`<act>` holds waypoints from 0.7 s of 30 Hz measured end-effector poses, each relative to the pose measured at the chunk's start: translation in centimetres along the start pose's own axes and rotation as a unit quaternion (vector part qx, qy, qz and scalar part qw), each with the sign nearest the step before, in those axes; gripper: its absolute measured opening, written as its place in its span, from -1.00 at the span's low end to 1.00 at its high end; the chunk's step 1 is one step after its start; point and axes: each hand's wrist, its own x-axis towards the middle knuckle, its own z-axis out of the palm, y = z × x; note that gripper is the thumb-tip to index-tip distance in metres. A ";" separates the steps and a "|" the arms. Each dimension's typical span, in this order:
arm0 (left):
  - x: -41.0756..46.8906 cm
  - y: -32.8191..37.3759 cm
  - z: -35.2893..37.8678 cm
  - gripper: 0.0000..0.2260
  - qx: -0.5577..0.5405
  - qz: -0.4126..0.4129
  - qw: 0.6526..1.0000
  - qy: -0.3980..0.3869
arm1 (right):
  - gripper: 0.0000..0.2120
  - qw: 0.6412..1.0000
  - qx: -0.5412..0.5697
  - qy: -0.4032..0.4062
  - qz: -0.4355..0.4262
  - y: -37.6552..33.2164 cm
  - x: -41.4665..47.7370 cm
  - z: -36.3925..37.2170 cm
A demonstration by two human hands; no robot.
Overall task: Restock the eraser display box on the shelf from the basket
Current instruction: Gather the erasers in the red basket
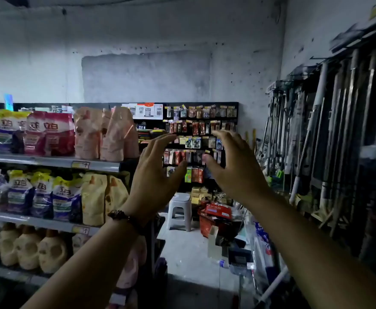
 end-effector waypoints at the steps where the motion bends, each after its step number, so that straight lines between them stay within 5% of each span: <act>1: 0.5 -1.7 0.6 -0.48 0.023 0.003 1.000 -0.011 | -0.45 1.000 -0.009 -0.010 -0.003 0.6 0.7 1.4; 13: 11.8 -23.8 10.2 -0.47 0.207 -0.011 0.958 -0.198 | -0.42 0.986 -0.076 -0.120 0.087 10.5 14.3 20.5; 21: 17.2 -35.6 20.8 -0.48 0.185 -0.042 0.952 -0.240 | -0.42 0.971 -0.103 -0.170 0.131 21.5 19.3 31.6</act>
